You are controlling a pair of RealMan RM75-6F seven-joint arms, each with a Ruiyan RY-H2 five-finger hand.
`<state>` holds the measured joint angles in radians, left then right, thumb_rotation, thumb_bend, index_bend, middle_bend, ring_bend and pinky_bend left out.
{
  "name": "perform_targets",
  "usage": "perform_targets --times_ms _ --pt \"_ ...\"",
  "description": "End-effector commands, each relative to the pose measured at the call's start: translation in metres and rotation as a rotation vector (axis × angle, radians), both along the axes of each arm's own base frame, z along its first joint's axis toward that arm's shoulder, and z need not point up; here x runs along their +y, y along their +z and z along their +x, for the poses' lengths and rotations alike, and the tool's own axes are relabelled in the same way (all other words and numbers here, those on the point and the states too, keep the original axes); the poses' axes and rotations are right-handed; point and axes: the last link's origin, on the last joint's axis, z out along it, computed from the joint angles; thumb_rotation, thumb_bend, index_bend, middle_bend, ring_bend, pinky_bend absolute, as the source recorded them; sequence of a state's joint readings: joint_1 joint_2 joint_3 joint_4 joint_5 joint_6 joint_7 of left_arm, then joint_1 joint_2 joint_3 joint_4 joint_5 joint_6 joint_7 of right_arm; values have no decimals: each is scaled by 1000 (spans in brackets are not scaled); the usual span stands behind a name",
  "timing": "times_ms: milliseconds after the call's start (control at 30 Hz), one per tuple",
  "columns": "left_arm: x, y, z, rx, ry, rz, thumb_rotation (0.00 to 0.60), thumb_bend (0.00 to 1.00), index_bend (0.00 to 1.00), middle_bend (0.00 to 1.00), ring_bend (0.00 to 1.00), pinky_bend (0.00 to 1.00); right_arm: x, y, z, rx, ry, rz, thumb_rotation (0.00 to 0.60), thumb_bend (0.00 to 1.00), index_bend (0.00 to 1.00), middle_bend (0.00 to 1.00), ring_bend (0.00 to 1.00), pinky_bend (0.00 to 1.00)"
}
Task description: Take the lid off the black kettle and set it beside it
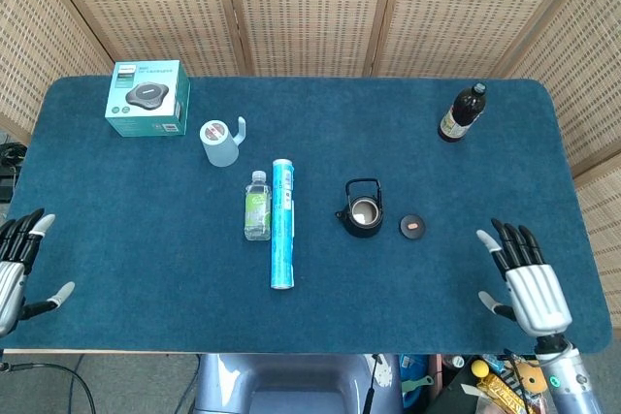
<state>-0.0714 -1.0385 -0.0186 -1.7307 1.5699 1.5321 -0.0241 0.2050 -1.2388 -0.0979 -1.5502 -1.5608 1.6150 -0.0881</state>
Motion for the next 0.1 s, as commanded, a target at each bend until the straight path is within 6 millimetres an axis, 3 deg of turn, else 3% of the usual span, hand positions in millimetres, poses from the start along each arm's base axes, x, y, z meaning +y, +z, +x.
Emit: perform_targets --times_ms 33,100 --pt "-1 0 1 1 -4 0 600 234 0 0 0 0 6 4 -4 15 -3 -10 600 13 0 0 0 0" --pt "-2 0 1 3 -7 0 600 234 0 0 0 0 6 8 -4 12 -4 -30 600 13 0 0 0 0"
